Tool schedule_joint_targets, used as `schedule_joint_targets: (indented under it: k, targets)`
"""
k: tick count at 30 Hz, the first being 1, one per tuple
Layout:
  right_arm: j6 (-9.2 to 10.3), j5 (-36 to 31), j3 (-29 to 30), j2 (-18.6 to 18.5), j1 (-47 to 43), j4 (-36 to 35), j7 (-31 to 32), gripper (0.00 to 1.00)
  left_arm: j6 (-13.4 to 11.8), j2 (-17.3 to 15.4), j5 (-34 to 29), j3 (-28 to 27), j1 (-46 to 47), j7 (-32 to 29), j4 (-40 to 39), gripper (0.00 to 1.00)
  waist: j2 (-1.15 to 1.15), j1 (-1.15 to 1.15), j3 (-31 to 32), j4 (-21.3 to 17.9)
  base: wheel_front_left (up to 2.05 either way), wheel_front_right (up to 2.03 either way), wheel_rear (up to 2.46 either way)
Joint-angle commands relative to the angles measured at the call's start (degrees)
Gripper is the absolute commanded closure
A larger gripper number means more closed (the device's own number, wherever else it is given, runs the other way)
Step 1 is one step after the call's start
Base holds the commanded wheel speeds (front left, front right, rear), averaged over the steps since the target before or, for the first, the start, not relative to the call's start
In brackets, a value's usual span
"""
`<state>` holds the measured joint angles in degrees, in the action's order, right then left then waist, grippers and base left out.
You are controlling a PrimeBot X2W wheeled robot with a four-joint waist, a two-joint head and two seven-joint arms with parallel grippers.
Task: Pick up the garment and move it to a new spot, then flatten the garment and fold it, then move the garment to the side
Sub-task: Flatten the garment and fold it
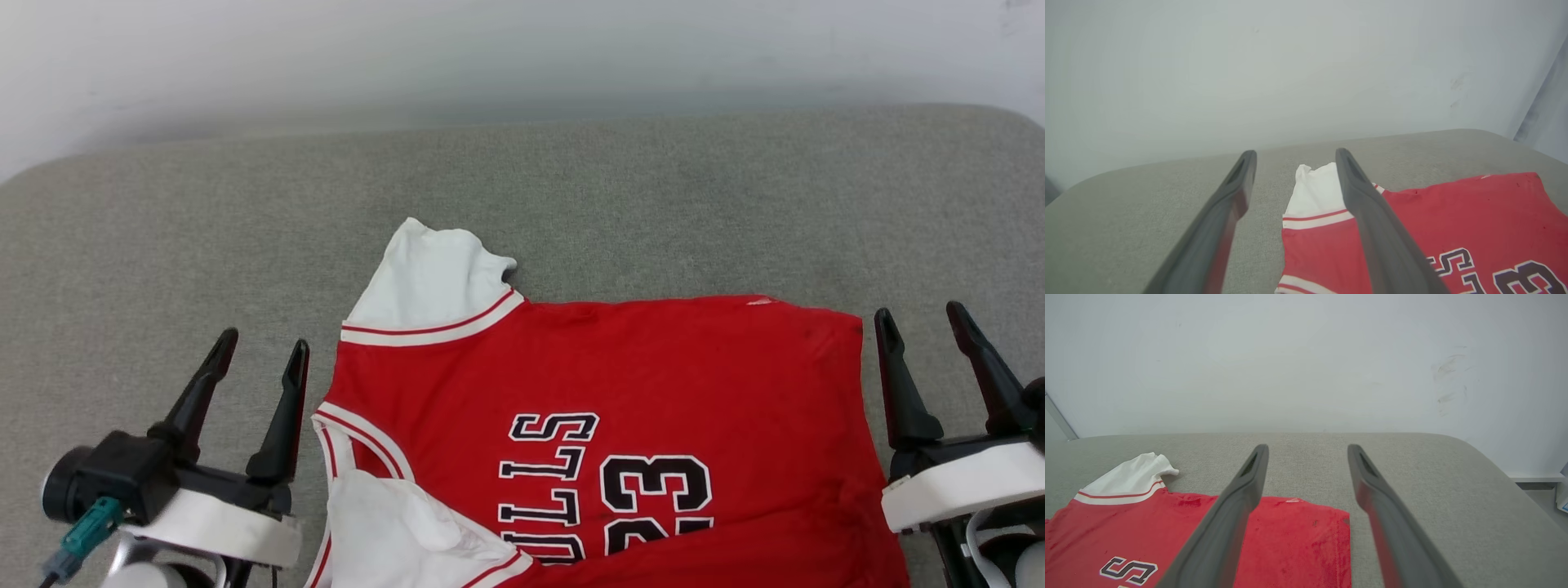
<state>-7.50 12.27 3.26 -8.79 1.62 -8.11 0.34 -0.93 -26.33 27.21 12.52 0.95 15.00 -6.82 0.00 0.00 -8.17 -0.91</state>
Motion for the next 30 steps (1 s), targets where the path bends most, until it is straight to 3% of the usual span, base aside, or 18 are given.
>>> schedule_joint_targets:
  k: [1,6,14,24,25,30]
  targets:
    - [0.02,-0.14,-0.07,0.23,0.73,-0.23,-0.33,0.00,0.25,-0.32,-0.18,-0.06,1.01,0.23,0.28,0.00,0.00,0.00,-1.48,-0.90,0.00,0.00,0.00]
    - [0.02,-1.57,-0.25,0.85,3.11,-0.99,-2.57,0.00,3.99,-3.57,0.10,0.72,10.49,-4.45,2.82,0.00,0.00,0.00,-6.28,-3.27,0.00,0.00,0.00]
    - [0.02,-2.70,-1.22,2.87,6.00,-0.54,-5.10,0.00,7.98,-11.88,5.45,3.99,27.80,-22.94,7.24,0.00,0.00,0.00,-12.97,-8.08,0.00,0.00,0.00]
    - [0.02,-2.76,-2.20,4.65,8.72,1.06,-9.56,0.00,8.37,-20.47,21.66,9.79,44.24,-54.44,14.44,0.00,0.00,0.00,-18.27,-12.83,0.00,0.00,0.00]
    - [0.02,-2.85,-2.52,5.01,9.26,2.03,-10.19,0.00,8.39,-21.36,24.59,11.15,47.38,-60.63,16.73,0.00,0.00,0.00,-19.33,-13.89,0.00,0.00,0.00]
    - [0.03,-2.65,-3.03,5.50,9.93,3.66,-11.06,0.00,8.40,-21.81,26.35,13.09,50.57,-65.58,20.54,0.00,0.00,0.00,-21.04,-15.24,0.00,0.00,0.00]
